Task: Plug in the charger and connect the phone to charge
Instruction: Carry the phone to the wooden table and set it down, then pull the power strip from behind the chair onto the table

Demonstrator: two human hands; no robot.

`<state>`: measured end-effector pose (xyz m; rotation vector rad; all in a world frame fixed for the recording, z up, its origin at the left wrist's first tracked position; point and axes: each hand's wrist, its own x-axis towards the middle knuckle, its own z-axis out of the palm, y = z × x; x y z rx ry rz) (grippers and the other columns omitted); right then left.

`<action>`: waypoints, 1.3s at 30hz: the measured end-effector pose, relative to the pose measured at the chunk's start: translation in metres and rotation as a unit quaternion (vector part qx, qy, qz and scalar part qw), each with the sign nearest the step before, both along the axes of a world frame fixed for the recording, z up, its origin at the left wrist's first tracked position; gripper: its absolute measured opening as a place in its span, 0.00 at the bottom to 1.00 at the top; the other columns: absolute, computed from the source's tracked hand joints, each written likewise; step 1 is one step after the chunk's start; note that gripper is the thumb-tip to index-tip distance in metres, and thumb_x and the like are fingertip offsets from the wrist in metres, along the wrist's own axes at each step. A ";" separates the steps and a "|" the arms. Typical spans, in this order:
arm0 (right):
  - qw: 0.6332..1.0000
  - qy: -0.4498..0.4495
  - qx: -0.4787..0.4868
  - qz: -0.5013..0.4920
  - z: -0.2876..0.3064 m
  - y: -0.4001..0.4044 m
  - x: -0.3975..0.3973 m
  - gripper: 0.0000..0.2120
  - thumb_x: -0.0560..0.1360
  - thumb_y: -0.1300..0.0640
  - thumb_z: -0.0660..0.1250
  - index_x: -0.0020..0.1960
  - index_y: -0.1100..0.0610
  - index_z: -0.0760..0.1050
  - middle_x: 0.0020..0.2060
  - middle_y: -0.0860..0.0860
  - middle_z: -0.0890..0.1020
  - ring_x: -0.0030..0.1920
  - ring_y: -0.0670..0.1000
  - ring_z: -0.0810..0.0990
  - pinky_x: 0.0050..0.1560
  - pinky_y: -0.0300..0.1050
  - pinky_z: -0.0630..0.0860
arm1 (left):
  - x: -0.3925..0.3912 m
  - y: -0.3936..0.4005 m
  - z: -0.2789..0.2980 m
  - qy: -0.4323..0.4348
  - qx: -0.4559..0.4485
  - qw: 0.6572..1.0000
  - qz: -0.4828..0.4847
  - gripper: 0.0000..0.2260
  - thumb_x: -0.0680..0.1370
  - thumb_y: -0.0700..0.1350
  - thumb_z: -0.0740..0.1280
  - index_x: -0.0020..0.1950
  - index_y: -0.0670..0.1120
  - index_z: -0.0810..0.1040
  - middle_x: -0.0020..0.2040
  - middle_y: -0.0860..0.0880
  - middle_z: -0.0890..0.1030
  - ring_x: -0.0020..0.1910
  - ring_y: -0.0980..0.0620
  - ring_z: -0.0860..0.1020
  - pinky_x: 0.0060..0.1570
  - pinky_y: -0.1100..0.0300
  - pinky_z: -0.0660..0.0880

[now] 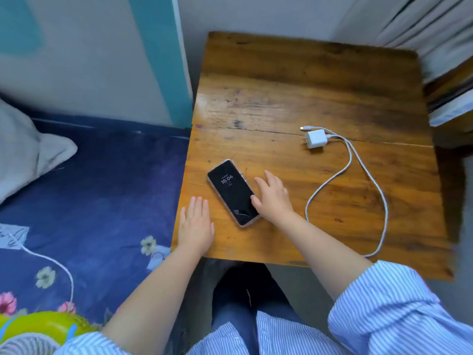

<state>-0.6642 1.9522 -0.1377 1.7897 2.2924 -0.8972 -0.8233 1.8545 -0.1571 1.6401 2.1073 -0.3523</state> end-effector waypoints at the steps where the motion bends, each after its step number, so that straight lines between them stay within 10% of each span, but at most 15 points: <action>1: 1.000 -0.003 0.007 -0.016 0.007 0.003 0.013 0.22 0.76 0.55 0.60 0.69 0.58 0.61 0.73 0.59 0.57 0.73 0.59 0.54 0.71 0.57 0.57 | 0.007 0.010 0.007 -0.005 0.009 1.000 -0.016 0.27 0.80 0.49 0.54 0.75 0.42 0.49 0.77 0.44 0.51 0.76 0.47 0.47 0.75 0.50 0.50; 17: 0.959 -0.027 0.152 -0.236 0.137 0.005 0.320 0.19 0.77 0.57 0.59 0.66 0.58 0.65 0.70 0.57 0.66 0.71 0.57 0.60 0.69 0.55 0.62 | 0.276 0.141 0.124 -0.015 0.173 0.940 -0.294 0.18 0.75 0.43 0.62 0.63 0.41 0.66 0.69 0.42 0.66 0.72 0.45 0.59 0.66 0.50 0.63; 39: 0.934 -0.045 0.296 -0.194 0.242 0.094 0.626 0.18 0.77 0.58 0.58 0.66 0.59 0.65 0.68 0.57 0.70 0.69 0.58 0.64 0.68 0.53 0.64 | 0.591 0.247 0.236 -0.023 0.264 0.941 -0.210 0.21 0.77 0.43 0.61 0.70 0.43 0.63 0.71 0.43 0.66 0.72 0.44 0.60 0.69 0.49 0.63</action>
